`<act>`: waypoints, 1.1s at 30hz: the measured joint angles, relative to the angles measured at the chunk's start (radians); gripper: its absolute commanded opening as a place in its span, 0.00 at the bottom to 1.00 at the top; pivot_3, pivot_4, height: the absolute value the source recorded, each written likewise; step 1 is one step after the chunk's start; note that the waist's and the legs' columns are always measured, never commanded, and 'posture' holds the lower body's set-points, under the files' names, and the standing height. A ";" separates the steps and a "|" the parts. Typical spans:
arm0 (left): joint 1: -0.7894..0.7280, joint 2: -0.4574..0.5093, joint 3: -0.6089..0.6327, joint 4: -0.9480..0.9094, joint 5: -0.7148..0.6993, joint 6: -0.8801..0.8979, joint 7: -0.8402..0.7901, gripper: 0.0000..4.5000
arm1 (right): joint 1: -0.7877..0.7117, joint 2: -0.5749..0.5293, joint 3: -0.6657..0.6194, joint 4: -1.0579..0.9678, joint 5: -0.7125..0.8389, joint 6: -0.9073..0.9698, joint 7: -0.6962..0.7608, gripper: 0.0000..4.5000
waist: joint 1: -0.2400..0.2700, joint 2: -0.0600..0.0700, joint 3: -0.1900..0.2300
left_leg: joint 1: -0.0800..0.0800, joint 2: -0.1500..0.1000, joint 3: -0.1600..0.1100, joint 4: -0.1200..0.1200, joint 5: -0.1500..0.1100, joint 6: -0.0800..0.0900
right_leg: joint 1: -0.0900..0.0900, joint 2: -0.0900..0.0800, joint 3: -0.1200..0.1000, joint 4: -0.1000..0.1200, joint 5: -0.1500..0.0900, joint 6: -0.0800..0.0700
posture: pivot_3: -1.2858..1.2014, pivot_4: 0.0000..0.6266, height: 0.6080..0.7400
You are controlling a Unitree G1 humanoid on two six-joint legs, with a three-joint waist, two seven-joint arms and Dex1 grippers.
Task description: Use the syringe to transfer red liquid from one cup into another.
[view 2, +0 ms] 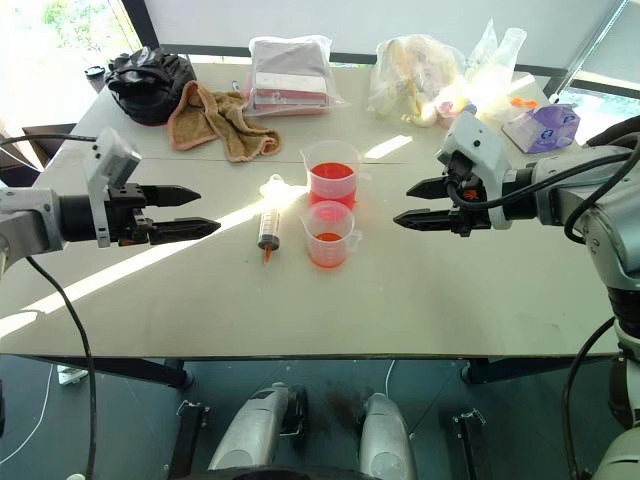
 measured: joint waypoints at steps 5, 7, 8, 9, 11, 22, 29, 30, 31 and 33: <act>-0.161 -0.103 -0.044 0.015 0.077 0.076 0.186 0.99 | 0.002 0.003 0.000 -0.004 0.000 0.004 -0.007 0.62 | 0.003 0.000 0.000 | 0.000 0.000 0.000 0.001 0.000 0.000 | 0.002 0.001 0.000 0.000 0.000 0.000 | 0.52 0.24 1.00; -0.284 -0.182 -0.066 0.071 0.107 0.185 0.281 0.99 | 0.003 0.006 0.001 -0.009 0.001 0.008 -0.012 0.62 | 0.003 0.000 0.000 | 0.000 0.000 -0.001 0.003 0.001 0.003 | 0.003 0.004 -0.001 0.001 0.000 0.000 | 0.52 0.24 1.00; -0.361 -0.233 -0.075 0.126 0.131 0.257 0.335 0.99 | 0.003 0.006 0.001 -0.012 0.001 0.009 -0.013 0.62 | 0.004 0.000 0.000 | 0.000 0.000 -0.001 0.004 0.002 0.003 | 0.003 0.005 -0.001 0.002 0.000 0.001 | 0.52 0.24 1.00; -0.400 -0.252 -0.088 0.149 0.148 0.292 0.365 0.99 | 0.002 0.008 0.001 -0.015 0.002 0.008 -0.014 0.62 | 0.002 0.000 0.000 | 0.000 0.000 -0.001 0.004 0.002 0.003 | 0.003 0.005 -0.001 0.002 0.000 0.001 | 0.52 0.24 1.00; -0.476 -0.305 -0.106 0.217 0.194 0.379 0.432 0.99 | 0.004 0.007 0.000 -0.020 0.002 0.011 -0.018 0.62 | -0.001 0.000 0.000 | 0.000 0.000 0.000 0.003 0.002 0.004 | 0.003 0.005 -0.001 0.003 0.000 0.001 | 0.52 0.24 1.00; -0.759 -0.612 -0.027 0.730 0.322 0.527 0.759 0.99 | 0.011 0.004 -0.005 -0.053 0.009 0.048 -0.032 0.62 | 0.009 -0.001 0.000 | 0.000 -0.001 0.000 0.005 0.002 0.005 | 0.004 0.004 -0.001 0.003 0.000 0.002 | 0.52 0.24 1.00; -0.869 -0.715 0.221 1.065 0.405 0.527 1.018 0.99 | 0.049 0.002 -0.033 -0.076 0.024 0.070 -0.056 0.62 | 0.003 -0.002 0.001 | 0.000 0.000 -0.001 0.005 0.002 0.004 | 0.003 0.004 -0.001 0.004 0.000 0.002 | 0.52 0.24 1.00; -0.889 -0.734 0.266 1.088 0.420 0.527 1.054 0.99 | 0.050 0.003 -0.033 -0.081 0.024 0.074 -0.060 0.62 | 0.005 -0.002 0.001 | 0.000 -0.001 -0.001 0.005 0.002 0.004 | 0.003 0.004 -0.001 0.004 0.000 0.002 | 0.52 0.24 1.00; -0.909 -0.753 0.308 1.107 0.435 0.527 1.091 0.99 | 0.051 0.003 -0.035 -0.086 0.026 0.075 -0.064 0.62 | 0.006 -0.003 0.001 | 0.000 -0.001 -0.001 0.005 0.002 0.004 | 0.003 0.004 -0.001 0.003 0.000 0.002 | 0.52 0.24 1.00; -0.924 -0.778 0.363 1.121 0.457 0.526 1.137 0.99 | 0.057 0.003 -0.044 -0.094 0.034 0.075 -0.069 0.62 | 0.005 -0.003 0.001 | 0.000 -0.001 0.000 0.005 0.001 0.003 | 0.003 0.004 -0.001 0.003 0.000 0.003 | 0.52 0.24 1.00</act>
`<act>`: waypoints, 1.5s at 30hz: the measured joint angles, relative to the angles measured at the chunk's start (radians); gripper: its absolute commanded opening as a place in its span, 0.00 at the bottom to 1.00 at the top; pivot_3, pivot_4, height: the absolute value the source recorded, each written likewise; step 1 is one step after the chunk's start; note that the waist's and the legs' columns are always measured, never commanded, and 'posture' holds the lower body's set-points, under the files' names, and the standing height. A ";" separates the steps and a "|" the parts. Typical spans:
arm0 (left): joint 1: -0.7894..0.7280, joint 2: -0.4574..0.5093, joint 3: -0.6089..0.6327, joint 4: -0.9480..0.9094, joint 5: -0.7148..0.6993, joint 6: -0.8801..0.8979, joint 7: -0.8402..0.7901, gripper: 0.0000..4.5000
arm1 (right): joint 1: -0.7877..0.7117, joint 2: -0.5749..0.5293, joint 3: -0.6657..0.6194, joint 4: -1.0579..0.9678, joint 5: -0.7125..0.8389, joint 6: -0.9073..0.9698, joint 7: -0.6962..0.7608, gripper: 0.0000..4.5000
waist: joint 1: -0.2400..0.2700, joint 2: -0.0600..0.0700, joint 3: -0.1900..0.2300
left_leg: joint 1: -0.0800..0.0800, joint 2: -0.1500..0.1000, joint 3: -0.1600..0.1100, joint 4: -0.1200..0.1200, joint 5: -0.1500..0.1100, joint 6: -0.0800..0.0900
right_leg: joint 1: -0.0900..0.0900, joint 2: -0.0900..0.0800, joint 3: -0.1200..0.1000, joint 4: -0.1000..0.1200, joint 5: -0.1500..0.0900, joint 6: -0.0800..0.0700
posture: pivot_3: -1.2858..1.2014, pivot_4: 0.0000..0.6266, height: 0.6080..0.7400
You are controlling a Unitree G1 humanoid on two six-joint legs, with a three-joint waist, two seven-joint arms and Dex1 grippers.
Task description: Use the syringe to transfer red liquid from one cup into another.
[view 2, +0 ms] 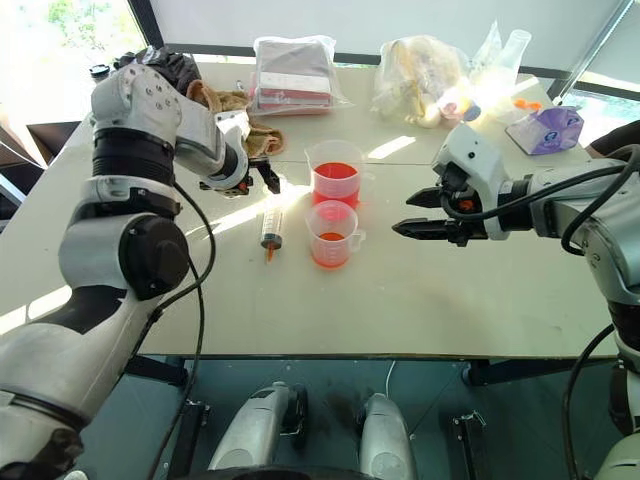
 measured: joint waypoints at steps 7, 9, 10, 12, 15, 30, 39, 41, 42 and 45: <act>-0.011 -0.081 0.176 0.030 0.096 0.000 0.146 0.99 | 0.020 0.000 -0.019 -0.009 0.011 0.002 -0.018 0.62 | -0.001 0.000 0.000 | 0.000 0.000 0.000 0.000 -0.001 -0.002 | 0.000 0.000 0.000 0.000 0.000 0.000 | 0.52 0.24 1.00; -0.010 -0.105 0.201 0.022 0.127 0.000 0.176 0.99 | 0.024 0.001 -0.020 -0.014 0.016 0.007 -0.023 0.62 | -0.001 0.000 0.000 | 0.000 0.000 0.001 0.000 -0.001 -0.002 | 0.000 0.000 0.000 0.000 0.000 0.000 | 0.52 0.24 1.00; -0.010 -0.115 0.208 0.017 0.142 -0.002 0.190 0.99 | 0.024 0.001 -0.020 -0.017 0.021 0.010 -0.026 0.62 | -0.001 0.000 0.000 | 0.000 0.000 0.001 0.000 -0.001 -0.002 | 0.000 0.000 0.000 0.000 0.000 0.000 | 0.52 0.24 1.00; -0.010 -0.125 0.219 0.018 0.162 -0.009 0.206 0.99 | 0.026 0.001 -0.021 -0.024 0.028 0.013 -0.031 0.62 | -0.002 0.000 0.000 | 0.000 0.000 0.001 0.000 -0.001 -0.003 | 0.000 0.000 0.000 0.000 0.000 0.000 | 0.52 0.24 1.00; -0.010 -0.131 0.220 0.032 0.177 -0.056 0.222 0.99 | 0.031 0.001 -0.022 -0.025 0.032 0.017 -0.037 0.62 | -0.002 0.000 0.000 | 0.001 0.000 0.001 0.000 -0.001 -0.003 | 0.000 0.000 0.000 0.001 0.000 0.000 | 0.52 0.24 1.00; -0.001 -0.122 0.240 0.281 0.125 -0.320 0.327 0.99 | 0.049 0.001 -0.054 -0.044 0.066 0.020 -0.073 0.62 | -0.002 0.000 0.000 | 0.001 0.000 0.001 0.000 -0.001 -0.003 | 0.000 0.000 0.000 0.001 0.000 0.000 | 0.52 0.24 1.00; 0.018 -0.091 0.241 0.315 0.064 -0.395 0.387 0.31 | 0.051 0.001 -0.055 -0.043 0.065 0.019 -0.081 0.62 | 0.002 0.000 -0.001 | 0.007 0.000 0.001 0.000 -0.001 -0.003 | 0.005 -0.001 0.001 0.002 0.000 0.000 | 0.52 0.24 1.00; 0.022 -0.088 0.240 0.316 0.049 -0.406 0.394 0.31 | 0.049 0.001 -0.055 -0.043 0.065 0.017 -0.081 0.62 | 0.002 0.000 -0.001 | 0.008 0.000 0.001 0.000 -0.001 -0.003 | 0.006 -0.002 0.001 0.002 0.001 0.000 | 0.52 0.24 1.00; 0.023 -0.087 0.238 0.316 0.043 -0.410 0.396 0.31 | 0.049 0.001 -0.054 -0.042 0.065 0.017 -0.081 0.62 | 0.002 0.000 -0.001 | 0.008 0.000 0.001 0.000 -0.001 -0.003 | 0.006 -0.002 0.001 0.002 0.001 0.000 | 0.52 0.24 1.00; 0.031 -0.082 0.232 0.304 0.031 -0.418 0.390 0.31 | 0.046 0.001 -0.054 -0.040 0.065 0.016 -0.081 0.62 | 0.002 0.000 -0.001 | 0.009 0.000 0.001 0.000 -0.001 -0.003 | 0.006 -0.003 0.001 0.002 0.001 0.000 | 0.52 0.24 1.00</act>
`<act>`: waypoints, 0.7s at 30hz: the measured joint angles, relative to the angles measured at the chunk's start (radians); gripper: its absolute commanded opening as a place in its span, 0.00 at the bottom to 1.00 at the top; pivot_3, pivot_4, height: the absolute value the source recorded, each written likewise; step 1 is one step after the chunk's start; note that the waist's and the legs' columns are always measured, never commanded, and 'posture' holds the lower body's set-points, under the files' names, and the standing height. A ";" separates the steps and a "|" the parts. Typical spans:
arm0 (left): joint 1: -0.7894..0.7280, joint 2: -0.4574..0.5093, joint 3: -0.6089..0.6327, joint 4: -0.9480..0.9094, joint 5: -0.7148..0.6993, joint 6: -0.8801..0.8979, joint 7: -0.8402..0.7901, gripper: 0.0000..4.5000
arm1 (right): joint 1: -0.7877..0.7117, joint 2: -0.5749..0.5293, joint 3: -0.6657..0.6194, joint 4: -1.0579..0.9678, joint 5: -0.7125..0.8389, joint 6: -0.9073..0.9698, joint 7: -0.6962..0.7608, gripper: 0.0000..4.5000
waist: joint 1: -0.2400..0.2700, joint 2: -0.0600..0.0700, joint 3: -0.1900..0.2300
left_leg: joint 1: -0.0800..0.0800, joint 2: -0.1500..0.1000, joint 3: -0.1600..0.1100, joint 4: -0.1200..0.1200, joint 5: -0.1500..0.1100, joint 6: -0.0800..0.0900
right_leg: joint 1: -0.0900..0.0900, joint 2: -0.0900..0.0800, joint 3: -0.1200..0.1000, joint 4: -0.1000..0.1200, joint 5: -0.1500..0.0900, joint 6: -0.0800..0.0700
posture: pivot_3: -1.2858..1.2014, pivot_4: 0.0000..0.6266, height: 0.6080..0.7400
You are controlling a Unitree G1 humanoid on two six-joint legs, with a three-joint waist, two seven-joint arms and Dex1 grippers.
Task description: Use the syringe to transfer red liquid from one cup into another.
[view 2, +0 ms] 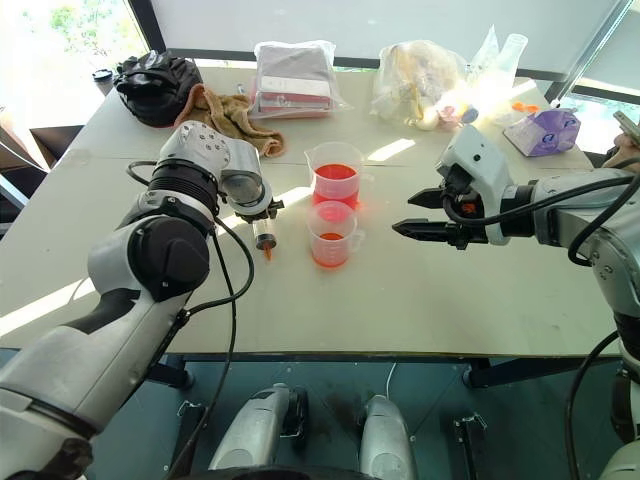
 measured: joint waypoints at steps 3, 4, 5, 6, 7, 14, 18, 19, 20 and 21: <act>0.032 0.004 -0.068 -0.067 -0.002 -0.010 -0.091 0.31 | 0.000 0.000 0.000 0.000 0.000 -0.002 0.000 0.62 | -0.003 0.000 0.000 | -0.001 0.000 0.000 0.000 0.000 0.000 | -0.001 0.001 0.000 0.000 0.000 0.000 | 0.52 0.24 1.00; 0.045 0.007 -0.096 -0.107 -0.004 -0.012 -0.139 0.31 | -0.001 0.000 0.000 0.000 0.000 -0.003 -0.001 0.62 | -0.004 0.000 0.000 | -0.001 0.000 0.000 0.000 0.000 -0.001 | -0.001 0.001 0.000 0.000 0.000 0.000 | 0.52 0.24 1.00; 0.054 0.013 -0.119 -0.147 -0.008 -0.015 -0.183 0.31 | -0.001 0.001 0.000 0.000 0.000 -0.004 -0.002 0.62 | -0.006 -0.001 0.000 | -0.002 0.000 0.001 0.000 0.000 -0.001 | -0.003 0.001 0.000 0.000 0.000 0.000 | 0.52 0.24 1.00; 0.067 0.030 -0.164 -0.221 -0.019 -0.018 -0.263 0.31 | -0.001 0.004 0.001 0.000 0.000 -0.004 -0.006 0.62 | -0.007 -0.001 0.001 | -0.005 0.001 0.001 0.000 0.001 -0.001 | -0.005 0.002 0.000 0.000 0.001 -0.001 | 0.52 0.24 1.00; 0.076 0.059 -0.219 -0.305 -0.026 -0.030 -0.356 0.31 | -0.001 0.008 0.001 -0.001 0.000 -0.005 -0.009 0.62 | -0.009 -0.001 0.001 | -0.007 0.001 0.001 0.000 0.001 -0.002 | -0.008 0.002 0.000 0.000 0.001 -0.001 | 0.52 0.24 1.00; 0.047 0.134 -0.380 -0.628 -0.095 -0.215 -0.793 0.31 | 0.009 0.034 0.001 -0.004 0.000 -0.017 -0.035 0.62 | 0.009 -0.001 0.000 | -0.006 0.000 0.003 -0.002 0.001 -0.002 | -0.005 0.003 0.000 -0.004 0.001 -0.001 | 0.52 0.24 1.00; 0.098 0.063 -0.396 -0.655 -0.188 -0.324 -1.008 0.31 | 0.011 0.066 0.001 -0.004 -0.014 -0.035 -0.065 0.62 | 0.018 -0.001 0.000 | -0.006 0.000 0.003 0.000 0.001 -0.001 | -0.004 0.002 0.001 -0.004 0.002 0.000 | 0.52 0.24 1.00; 0.121 0.051 -0.408 -0.660 -0.205 -0.360 -1.072 0.31 | 0.011 0.073 0.001 -0.002 -0.018 -0.038 -0.072 0.62 | 0.016 -0.001 0.000 | -0.005 0.001 0.003 0.000 0.001 -0.001 | -0.005 0.002 0.001 -0.004 0.003 -0.001 | 0.52 0.24 1.00; 0.134 0.044 -0.421 -0.655 -0.215 -0.385 -1.119 0.31 | 0.011 0.073 0.001 -0.002 -0.019 -0.039 -0.075 0.62 | 0.016 -0.001 0.000 | -0.006 0.001 0.003 0.000 0.001 -0.001 | -0.005 0.003 0.001 -0.004 0.003 -0.001 | 0.52 0.24 1.00; 0.145 0.041 -0.434 -0.644 -0.218 -0.412 -1.160 0.31 | 0.011 0.073 0.001 -0.002 -0.020 -0.041 -0.078 0.62 | 0.016 -0.001 0.000 | -0.006 0.001 0.003 0.000 0.002 -0.001 | -0.005 0.003 0.001 -0.004 0.003 -0.001 | 0.52 0.24 1.00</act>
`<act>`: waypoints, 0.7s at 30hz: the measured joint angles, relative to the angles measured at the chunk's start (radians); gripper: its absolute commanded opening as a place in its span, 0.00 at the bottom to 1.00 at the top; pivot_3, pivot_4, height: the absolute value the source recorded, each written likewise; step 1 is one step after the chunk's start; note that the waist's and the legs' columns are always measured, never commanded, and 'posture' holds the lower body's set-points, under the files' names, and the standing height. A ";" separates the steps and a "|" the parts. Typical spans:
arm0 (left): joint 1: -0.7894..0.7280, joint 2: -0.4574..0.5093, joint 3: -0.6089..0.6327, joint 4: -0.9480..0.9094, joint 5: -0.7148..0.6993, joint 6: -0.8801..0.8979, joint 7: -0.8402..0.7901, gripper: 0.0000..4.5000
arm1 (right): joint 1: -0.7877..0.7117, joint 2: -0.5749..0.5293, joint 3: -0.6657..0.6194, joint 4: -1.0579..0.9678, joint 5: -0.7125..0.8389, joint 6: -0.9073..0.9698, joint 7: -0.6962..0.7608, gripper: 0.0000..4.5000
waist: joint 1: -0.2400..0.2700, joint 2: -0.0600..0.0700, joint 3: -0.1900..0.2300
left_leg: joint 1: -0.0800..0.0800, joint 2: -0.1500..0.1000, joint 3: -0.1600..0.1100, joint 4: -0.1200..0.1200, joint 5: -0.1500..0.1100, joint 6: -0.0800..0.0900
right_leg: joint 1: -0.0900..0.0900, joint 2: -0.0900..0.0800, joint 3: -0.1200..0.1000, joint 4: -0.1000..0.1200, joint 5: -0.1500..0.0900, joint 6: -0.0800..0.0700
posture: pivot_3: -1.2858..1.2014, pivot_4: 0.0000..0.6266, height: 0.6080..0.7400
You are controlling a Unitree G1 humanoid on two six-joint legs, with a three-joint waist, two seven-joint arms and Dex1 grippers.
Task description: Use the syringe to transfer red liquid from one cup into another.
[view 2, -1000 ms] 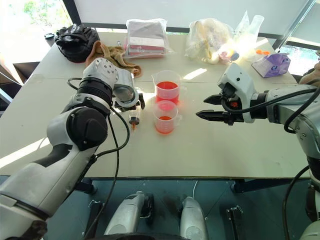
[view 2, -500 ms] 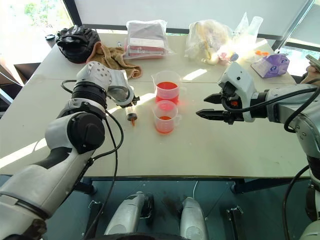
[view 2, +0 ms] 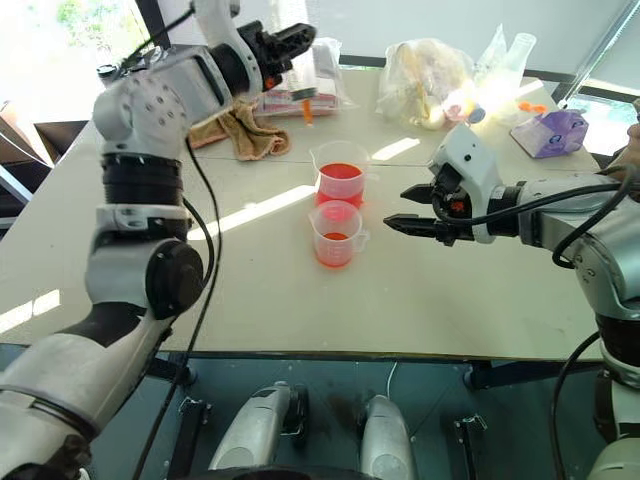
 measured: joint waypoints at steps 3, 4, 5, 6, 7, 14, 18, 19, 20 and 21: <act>0.024 -0.005 -0.040 0.066 0.011 -0.127 -0.111 0.31 | 0.000 0.012 -0.011 -0.001 0.001 -0.001 -0.020 0.62 | -0.001 0.000 0.000 | 0.000 0.001 0.001 0.000 0.001 0.002 | 0.000 0.001 0.000 0.000 0.000 0.000 | 0.52 0.24 1.00; 0.030 -0.004 -0.060 0.086 0.027 -0.170 -0.138 0.31 | 0.000 0.018 -0.012 -0.002 0.001 -0.001 -0.027 0.62 | -0.001 0.000 0.000 | 0.000 0.001 0.001 0.000 0.001 0.003 | 0.000 0.001 0.000 0.000 0.000 0.000 | 0.52 0.24 1.00; 0.042 -0.002 -0.085 0.105 0.048 -0.225 -0.172 0.31 | 0.001 0.022 -0.013 -0.004 0.001 -0.001 -0.034 0.62 | 0.000 0.000 0.000 | 0.000 0.001 0.001 0.000 0.001 0.003 | 0.000 0.000 0.000 0.000 0.000 0.000 | 0.52 0.24 1.00; 0.053 -0.002 -0.110 0.127 0.067 -0.279 -0.209 0.31 | 0.004 0.025 -0.018 -0.005 0.002 0.000 -0.042 0.62 | 0.000 0.000 0.000 | 0.000 0.001 0.001 0.000 0.001 0.003 | 0.000 0.000 0.000 0.000 0.000 0.000 | 0.52 0.24 1.00; 0.065 -0.002 -0.125 0.149 0.080 -0.324 -0.241 0.31 | 0.004 0.031 -0.027 -0.005 0.003 0.002 -0.050 0.62 | 0.002 0.000 0.000 | 0.000 0.001 0.001 0.000 0.001 0.003 | 0.000 0.000 0.000 0.000 0.000 0.000 | 0.52 0.24 1.00; 0.126 -0.027 -0.192 0.334 0.167 -0.685 -0.429 0.31 | -0.071 0.095 -0.124 0.002 0.067 0.064 -0.127 0.62 | 0.003 0.000 0.000 | -0.003 0.000 0.000 0.001 0.000 0.006 | -0.002 -0.001 0.000 -0.001 0.000 -0.001 | 0.52 0.24 1.00; 0.126 -0.060 -0.198 0.397 0.198 -0.820 -0.448 0.31 | -0.193 0.169 -0.173 0.042 0.148 0.140 -0.182 0.62 | 0.001 0.000 0.000 | -0.002 0.001 0.000 0.001 0.000 0.006 | -0.002 -0.003 0.000 -0.001 0.000 -0.001 | 0.52 0.24 1.00; 0.126 -0.068 -0.201 0.414 0.207 -0.851 -0.446 0.31 | -0.223 0.189 -0.183 0.053 0.166 0.159 -0.198 0.62 | 0.001 0.000 0.000 | -0.002 0.001 0.000 0.001 0.000 0.006 | -0.002 -0.003 0.000 -0.001 0.000 -0.001 | 0.52 0.24 1.00; 0.125 -0.075 -0.205 0.438 0.221 -0.888 -0.443 0.31 | -0.266 0.216 -0.196 0.069 0.191 0.184 -0.220 0.62 | 0.000 0.000 0.000 | -0.003 0.001 0.000 0.001 0.000 0.006 | -0.003 -0.003 0.000 -0.001 0.001 -0.001 | 0.52 0.24 1.00; 0.125 -0.080 -0.211 0.459 0.232 -0.915 -0.438 0.31 | -0.305 0.239 -0.205 0.085 0.209 0.204 -0.242 0.62 | 0.000 0.000 0.000 | -0.003 0.001 0.000 0.001 -0.001 0.007 | -0.003 -0.003 0.000 -0.001 0.001 -0.001 | 0.52 0.24 1.00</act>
